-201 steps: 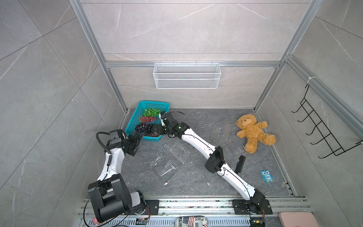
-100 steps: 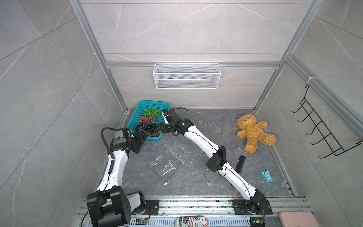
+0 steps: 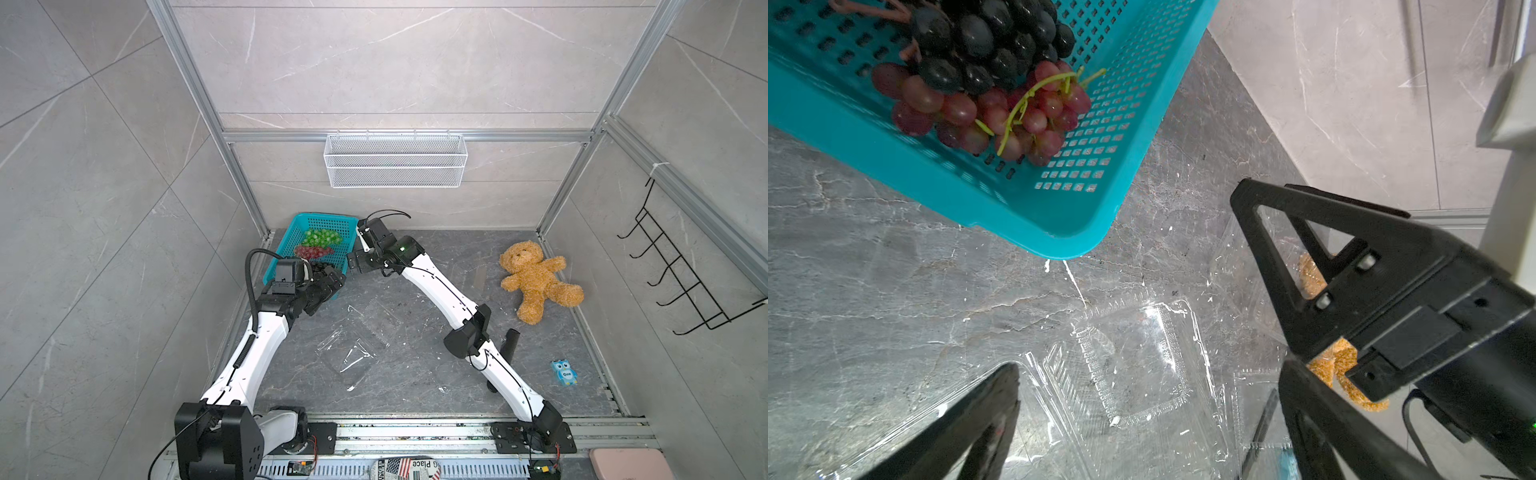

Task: Pack grapes into containers
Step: Move the packing box to the center of the board.

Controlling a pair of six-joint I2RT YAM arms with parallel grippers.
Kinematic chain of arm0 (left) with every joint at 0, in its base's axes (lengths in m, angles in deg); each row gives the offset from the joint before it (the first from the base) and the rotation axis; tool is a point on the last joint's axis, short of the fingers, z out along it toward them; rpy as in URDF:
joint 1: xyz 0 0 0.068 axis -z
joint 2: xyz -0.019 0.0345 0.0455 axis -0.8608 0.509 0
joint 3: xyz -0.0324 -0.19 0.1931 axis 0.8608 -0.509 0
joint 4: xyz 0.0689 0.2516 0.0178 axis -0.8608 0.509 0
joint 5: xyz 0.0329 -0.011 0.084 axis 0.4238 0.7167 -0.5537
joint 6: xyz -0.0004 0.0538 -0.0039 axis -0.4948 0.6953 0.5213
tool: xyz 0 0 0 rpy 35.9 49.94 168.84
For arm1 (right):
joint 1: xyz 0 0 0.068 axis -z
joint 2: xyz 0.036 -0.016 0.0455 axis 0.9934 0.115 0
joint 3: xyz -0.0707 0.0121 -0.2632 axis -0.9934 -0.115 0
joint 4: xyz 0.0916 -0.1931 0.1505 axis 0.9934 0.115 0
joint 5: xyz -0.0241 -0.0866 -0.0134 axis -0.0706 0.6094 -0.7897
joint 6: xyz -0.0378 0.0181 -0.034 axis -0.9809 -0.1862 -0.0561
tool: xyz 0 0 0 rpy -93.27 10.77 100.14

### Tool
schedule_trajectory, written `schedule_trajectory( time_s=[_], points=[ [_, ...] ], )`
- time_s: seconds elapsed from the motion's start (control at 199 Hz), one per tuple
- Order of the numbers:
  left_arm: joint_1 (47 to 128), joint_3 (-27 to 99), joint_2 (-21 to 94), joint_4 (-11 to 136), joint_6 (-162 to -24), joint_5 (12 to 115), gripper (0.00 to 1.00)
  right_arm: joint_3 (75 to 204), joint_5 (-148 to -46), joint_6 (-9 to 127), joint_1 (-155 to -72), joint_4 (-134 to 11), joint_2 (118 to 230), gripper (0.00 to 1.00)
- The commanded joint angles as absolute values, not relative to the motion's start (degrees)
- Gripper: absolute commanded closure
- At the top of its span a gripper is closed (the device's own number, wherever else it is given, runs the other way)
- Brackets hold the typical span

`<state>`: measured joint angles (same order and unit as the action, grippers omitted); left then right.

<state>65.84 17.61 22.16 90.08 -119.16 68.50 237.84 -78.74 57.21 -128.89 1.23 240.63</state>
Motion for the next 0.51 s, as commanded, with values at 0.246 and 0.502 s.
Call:
schedule_trajectory(
  time_s=[0.246,0.502],
  points=[
    [71.73,20.59,24.07,88.86,-117.54,62.76,0.0,244.16,-71.48,50.1,-126.06,4.8,233.99,0.01],
    [77.82,22.51,28.12,88.11,-117.2,59.63,0.0,243.76,-72.1,49.36,-118.56,8.24,229.97,0.01]
  ],
)
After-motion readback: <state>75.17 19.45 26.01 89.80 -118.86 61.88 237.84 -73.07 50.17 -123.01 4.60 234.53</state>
